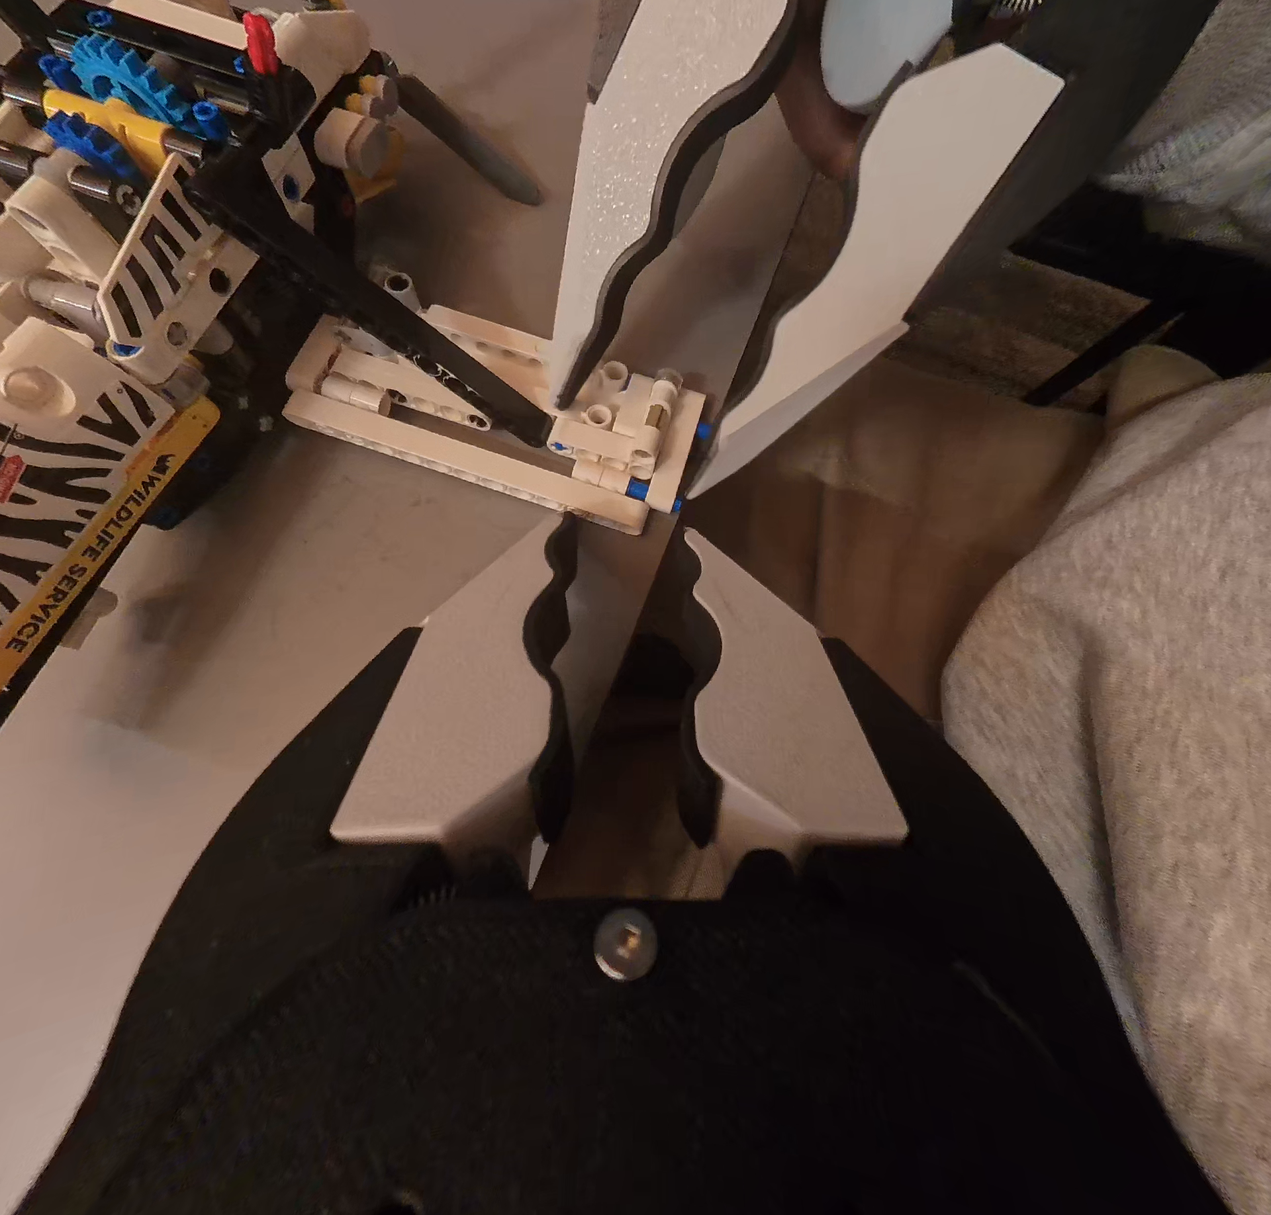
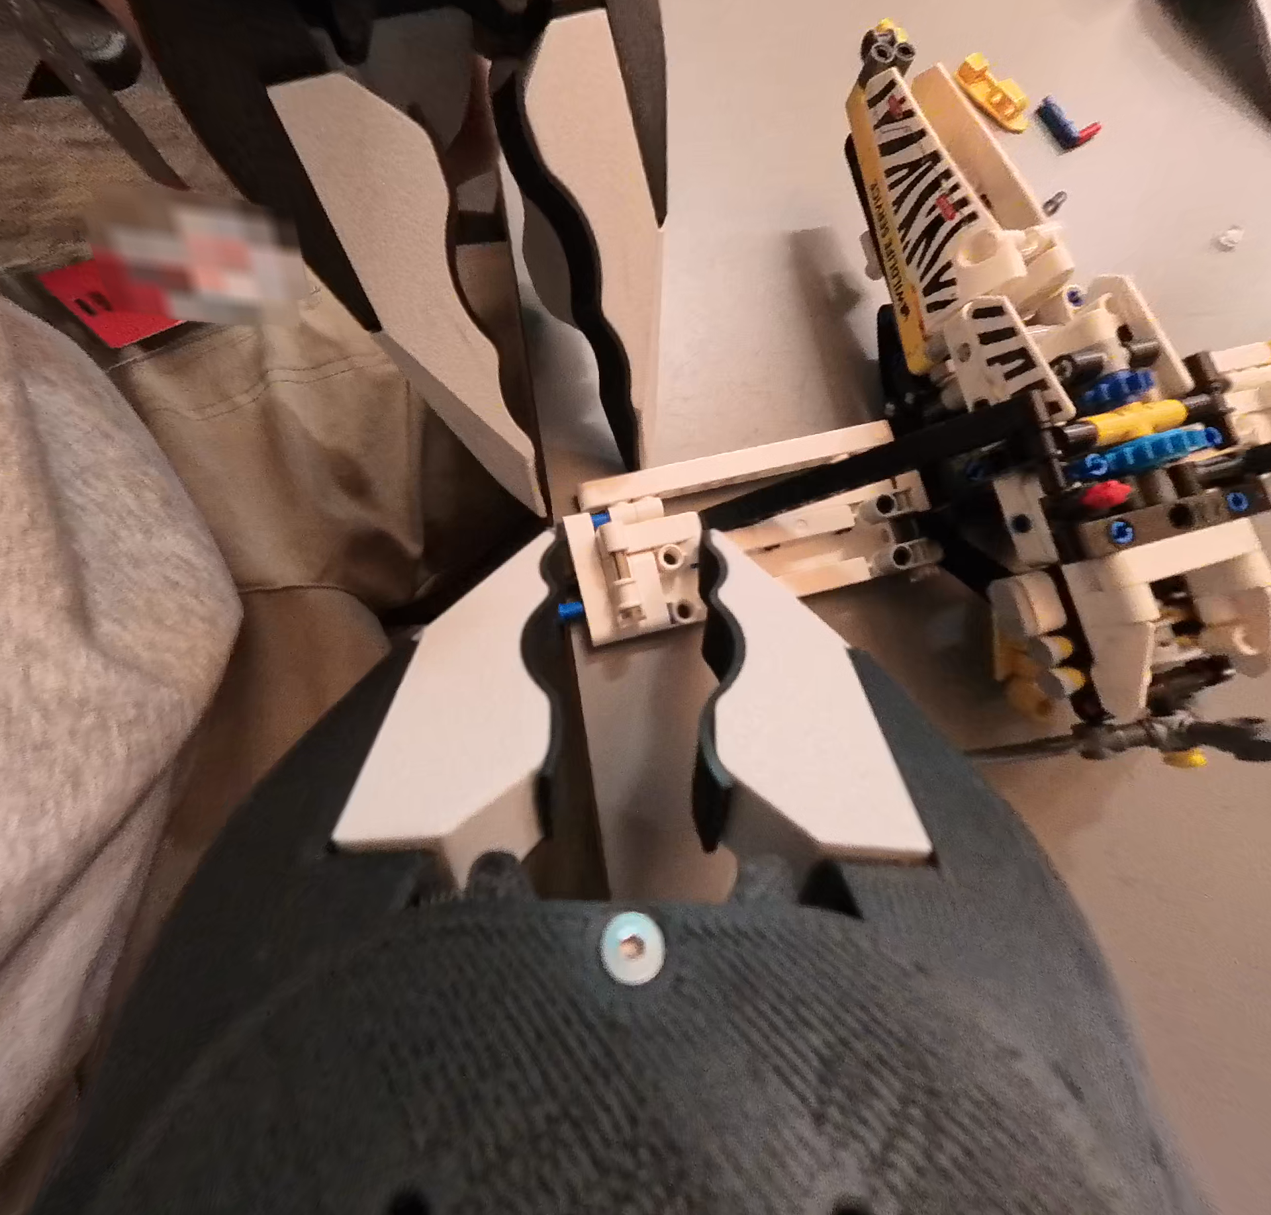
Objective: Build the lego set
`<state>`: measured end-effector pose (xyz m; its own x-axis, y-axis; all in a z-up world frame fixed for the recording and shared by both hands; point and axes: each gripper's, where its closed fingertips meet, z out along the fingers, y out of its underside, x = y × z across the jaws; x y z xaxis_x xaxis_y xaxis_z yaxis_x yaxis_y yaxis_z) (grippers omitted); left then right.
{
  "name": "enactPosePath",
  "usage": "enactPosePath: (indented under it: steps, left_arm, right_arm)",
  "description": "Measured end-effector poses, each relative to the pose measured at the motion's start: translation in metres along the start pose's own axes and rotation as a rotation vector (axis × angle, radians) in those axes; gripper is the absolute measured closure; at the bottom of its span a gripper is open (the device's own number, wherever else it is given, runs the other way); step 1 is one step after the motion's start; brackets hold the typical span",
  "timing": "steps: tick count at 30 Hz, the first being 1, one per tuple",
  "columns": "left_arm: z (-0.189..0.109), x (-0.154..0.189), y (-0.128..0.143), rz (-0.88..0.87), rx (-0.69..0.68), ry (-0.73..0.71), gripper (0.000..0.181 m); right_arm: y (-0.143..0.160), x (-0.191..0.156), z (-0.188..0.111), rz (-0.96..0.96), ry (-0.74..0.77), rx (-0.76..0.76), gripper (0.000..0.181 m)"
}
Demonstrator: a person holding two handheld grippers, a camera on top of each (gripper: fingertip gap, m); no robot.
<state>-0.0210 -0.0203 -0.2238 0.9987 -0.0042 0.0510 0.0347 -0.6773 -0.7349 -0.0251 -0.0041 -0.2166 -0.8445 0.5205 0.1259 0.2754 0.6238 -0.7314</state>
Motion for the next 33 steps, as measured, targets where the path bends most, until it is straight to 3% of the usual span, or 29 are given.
enactPosePath:
  steps: [9,17,25,33]
  left_arm:
    - [0.001,0.001,-0.001,0.000,0.016,0.001,0.155]
    - [0.002,0.004,-0.002,-0.004,0.023,0.025,0.158]
    - [0.003,0.006,-0.002,-0.016,0.032,0.039,0.159]
    - [0.003,0.007,-0.002,-0.023,0.037,0.039,0.160]
  right_arm:
    - [0.000,-0.005,0.001,-0.169,-0.063,-0.068,0.155]
    - [0.010,0.006,-0.005,-0.181,-0.026,-0.170,0.144]
    - [0.007,0.004,-0.005,-0.132,-0.119,-0.113,0.151]
    - [0.007,0.006,-0.003,-0.102,-0.104,-0.077,0.153]
